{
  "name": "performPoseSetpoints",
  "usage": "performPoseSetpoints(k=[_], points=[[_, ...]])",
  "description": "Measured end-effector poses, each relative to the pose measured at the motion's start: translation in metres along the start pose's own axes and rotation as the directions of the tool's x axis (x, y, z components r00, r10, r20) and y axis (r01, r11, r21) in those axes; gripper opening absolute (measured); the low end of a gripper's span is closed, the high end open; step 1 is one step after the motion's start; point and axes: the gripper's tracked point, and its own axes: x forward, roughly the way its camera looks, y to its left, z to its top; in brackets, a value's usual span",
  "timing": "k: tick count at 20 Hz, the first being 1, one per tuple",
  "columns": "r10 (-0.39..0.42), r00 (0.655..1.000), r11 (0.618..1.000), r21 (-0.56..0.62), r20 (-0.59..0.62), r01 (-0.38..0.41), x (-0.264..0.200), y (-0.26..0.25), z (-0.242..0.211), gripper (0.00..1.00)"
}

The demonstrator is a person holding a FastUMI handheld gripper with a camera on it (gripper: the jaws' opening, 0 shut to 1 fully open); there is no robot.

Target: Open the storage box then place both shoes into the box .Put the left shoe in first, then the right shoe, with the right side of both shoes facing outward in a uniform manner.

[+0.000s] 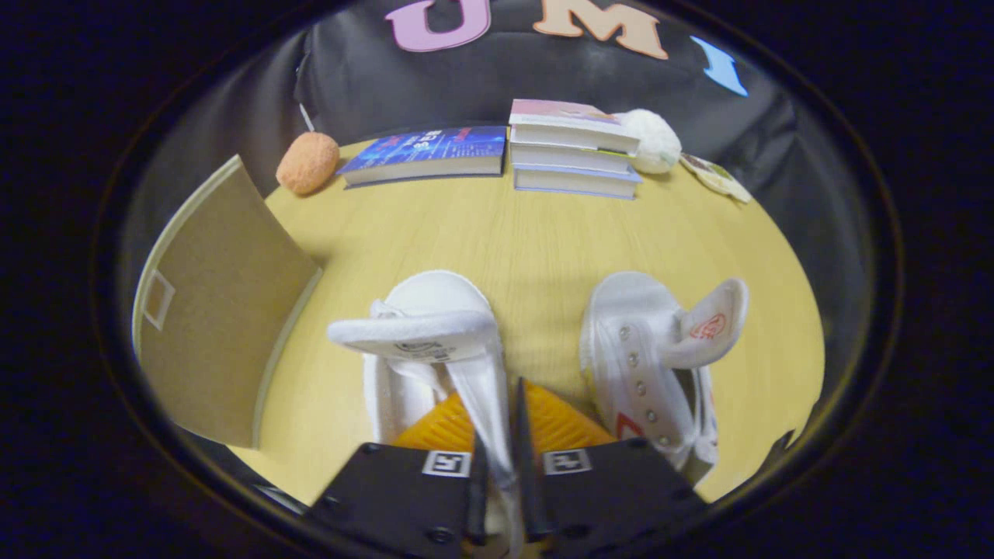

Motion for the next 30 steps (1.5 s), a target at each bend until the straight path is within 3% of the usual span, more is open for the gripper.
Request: performPoseSetpoints(k=[2, 10, 13, 20, 26, 30], points=[[-0.027, 1.000, 1.000, -0.007, 0.013, 0.027, -0.003, 0.000, 0.001, 0.08], [-0.199, 0.976, 0.979, 0.054, 0.090, 0.195, -0.022, 0.007, 0.011, 0.08], [-0.308, 0.942, 0.951, 0.039, 0.134, 0.306, -0.046, 0.005, 0.021, 0.08], [-0.494, 0.844, 0.869, 0.131, 0.209, 0.477, -0.134, 0.019, 0.067, 0.07], [-0.611, 0.754, 0.791, 0.225, 0.240, 0.569, -0.206, 0.060, 0.114, 0.07], [-0.621, 0.744, 0.783, 0.242, 0.247, 0.573, -0.233, 0.122, 0.152, 0.07]])
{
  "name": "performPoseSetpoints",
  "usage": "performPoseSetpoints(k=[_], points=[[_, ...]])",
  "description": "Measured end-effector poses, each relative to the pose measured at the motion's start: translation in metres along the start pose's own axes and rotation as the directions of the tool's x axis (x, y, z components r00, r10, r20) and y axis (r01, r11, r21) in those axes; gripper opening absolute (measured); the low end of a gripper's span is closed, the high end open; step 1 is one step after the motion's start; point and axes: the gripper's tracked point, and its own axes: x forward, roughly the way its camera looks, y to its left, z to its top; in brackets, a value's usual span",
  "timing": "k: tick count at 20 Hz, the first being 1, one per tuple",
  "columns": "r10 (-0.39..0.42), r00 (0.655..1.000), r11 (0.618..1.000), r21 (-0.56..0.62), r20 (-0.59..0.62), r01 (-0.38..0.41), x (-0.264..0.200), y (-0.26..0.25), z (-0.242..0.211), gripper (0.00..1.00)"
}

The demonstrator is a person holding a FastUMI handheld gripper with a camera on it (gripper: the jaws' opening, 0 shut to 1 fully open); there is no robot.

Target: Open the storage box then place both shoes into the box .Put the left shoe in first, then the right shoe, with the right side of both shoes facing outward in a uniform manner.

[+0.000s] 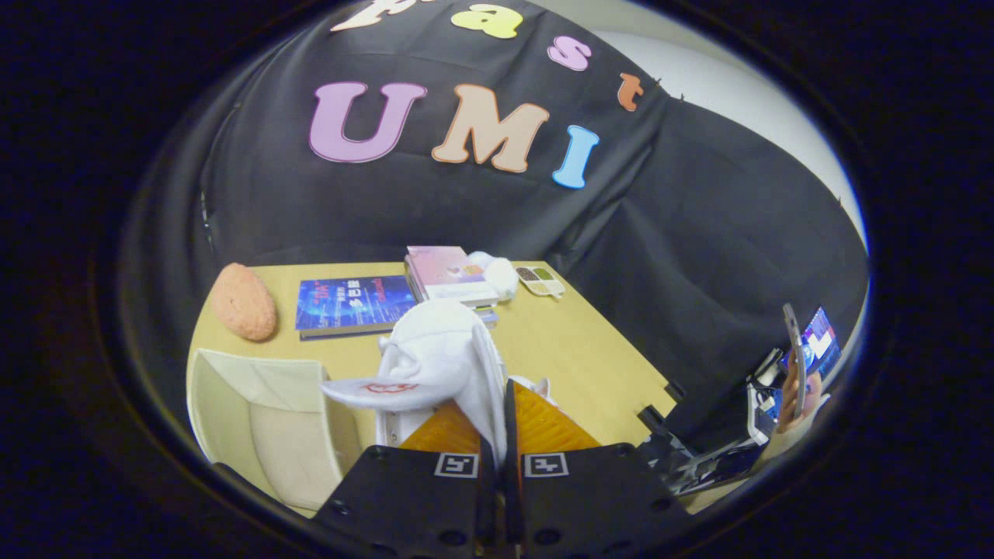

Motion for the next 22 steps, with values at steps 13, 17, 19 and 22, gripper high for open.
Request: performPoseSetpoints(k=[13, 17, 19, 22], points=[[0.256, 0.966, 0.954, 0.170, -0.036, -0.246, -0.068, 0.185, -0.016, 0.07], [0.253, 0.957, 0.965, 0.106, -0.139, -0.240, -0.053, 0.210, -0.059, 0.08], [0.270, 0.945, 0.962, 0.087, -0.183, -0.258, -0.047, 0.222, -0.078, 0.08], [0.266, 0.940, 0.964, 0.063, -0.215, -0.258, -0.042, 0.226, -0.092, 0.07]])
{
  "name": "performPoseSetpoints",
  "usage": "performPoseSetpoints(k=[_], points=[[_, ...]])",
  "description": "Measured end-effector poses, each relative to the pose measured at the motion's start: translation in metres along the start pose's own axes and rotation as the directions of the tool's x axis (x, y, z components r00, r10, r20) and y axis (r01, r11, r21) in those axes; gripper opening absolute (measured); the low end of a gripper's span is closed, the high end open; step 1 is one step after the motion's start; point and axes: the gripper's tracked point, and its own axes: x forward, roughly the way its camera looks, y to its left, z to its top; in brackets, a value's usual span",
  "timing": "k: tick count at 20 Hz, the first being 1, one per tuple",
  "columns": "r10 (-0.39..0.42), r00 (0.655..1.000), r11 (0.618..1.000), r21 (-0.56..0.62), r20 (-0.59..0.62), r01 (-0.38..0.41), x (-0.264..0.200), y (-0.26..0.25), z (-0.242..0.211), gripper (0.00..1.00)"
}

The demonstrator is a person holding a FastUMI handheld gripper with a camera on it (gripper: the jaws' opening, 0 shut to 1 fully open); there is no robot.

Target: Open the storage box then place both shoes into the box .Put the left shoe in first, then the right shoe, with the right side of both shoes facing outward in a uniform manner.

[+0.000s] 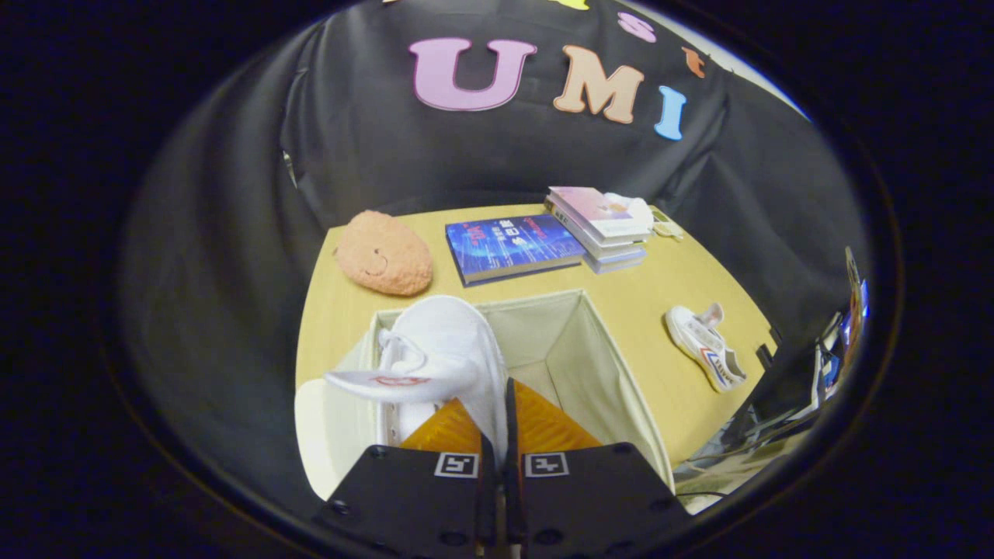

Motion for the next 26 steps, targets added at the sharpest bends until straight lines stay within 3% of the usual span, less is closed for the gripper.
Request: performPoseSetpoints(k=[4, 5, 7, 10, 11, 17, 26], points=[[0.011, 0.999, 1.000, 0.013, -0.042, -0.011, 0.005, 0.002, -0.019, 0.08], [0.030, 0.998, 0.999, 0.023, -0.058, -0.028, 0.008, 0.005, -0.026, 0.14], [0.105, 0.988, 0.994, 0.046, -0.116, -0.100, 0.009, 0.022, -0.043, 0.15], [0.145, 0.983, 0.989, 0.040, -0.109, -0.142, 0.001, 0.026, -0.037, 0.15], [0.164, 0.982, 0.986, 0.054, -0.098, -0.159, -0.007, 0.028, -0.037, 0.20], [0.229, 0.972, 0.971, 0.088, -0.057, -0.223, -0.024, 0.013, -0.023, 1.00], [0.248, 0.967, 0.964, 0.089, 0.059, -0.252, -0.063, -0.061, 0.031, 1.00]])
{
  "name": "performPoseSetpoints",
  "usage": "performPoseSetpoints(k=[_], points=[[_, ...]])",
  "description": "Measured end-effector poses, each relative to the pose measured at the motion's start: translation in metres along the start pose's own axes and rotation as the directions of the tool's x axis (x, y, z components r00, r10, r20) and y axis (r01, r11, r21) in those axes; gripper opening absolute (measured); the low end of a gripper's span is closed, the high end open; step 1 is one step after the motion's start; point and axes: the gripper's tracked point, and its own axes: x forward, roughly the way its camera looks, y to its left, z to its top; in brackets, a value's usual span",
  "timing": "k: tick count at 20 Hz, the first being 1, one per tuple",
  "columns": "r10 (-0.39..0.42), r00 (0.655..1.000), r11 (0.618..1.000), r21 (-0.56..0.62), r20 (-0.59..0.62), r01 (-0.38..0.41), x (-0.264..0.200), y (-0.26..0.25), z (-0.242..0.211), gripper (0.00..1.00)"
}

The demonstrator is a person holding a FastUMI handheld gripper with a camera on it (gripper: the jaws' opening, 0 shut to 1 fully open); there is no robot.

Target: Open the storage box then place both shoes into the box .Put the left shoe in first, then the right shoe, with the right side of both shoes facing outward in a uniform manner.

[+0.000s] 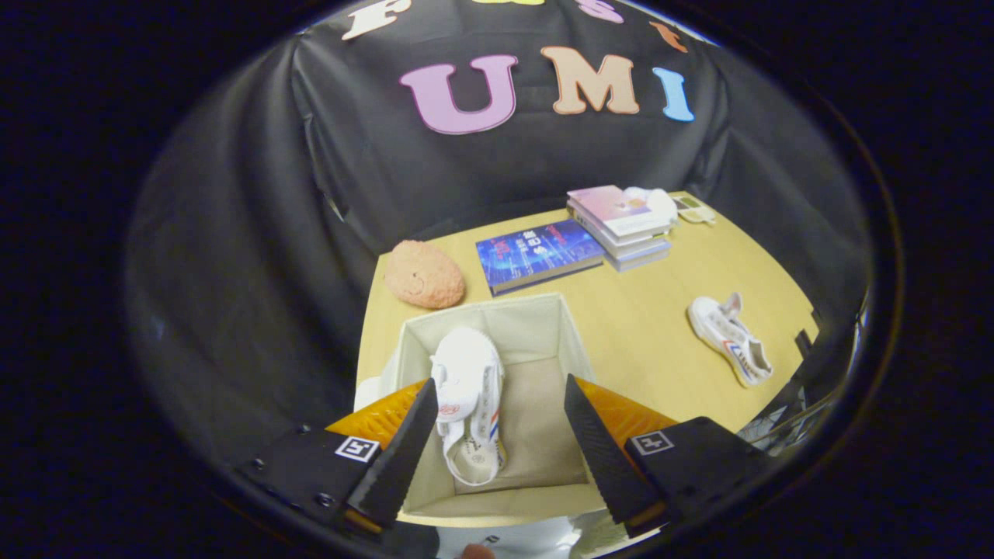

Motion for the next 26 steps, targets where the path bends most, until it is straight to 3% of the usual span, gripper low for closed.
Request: performPoseSetpoints(k=[9, 11, 17, 21, 26], points=[[-0.105, 0.992, 0.990, -0.086, 0.066, 0.110, -0.005, -0.146, 0.026, 1.00], [-0.164, 0.985, 0.980, -0.102, 0.056, 0.169, -0.004, -0.196, 0.023, 1.00], [-0.366, 0.930, 0.894, -0.271, 0.019, 0.357, -0.009, -0.334, 0.019, 1.00], [-0.427, 0.904, 0.855, -0.339, -0.030, 0.392, 0.000, -0.391, 0.004, 1.00], [-0.439, 0.893, 0.859, -0.336, -0.095, 0.386, 0.019, -0.442, -0.019, 0.98]])
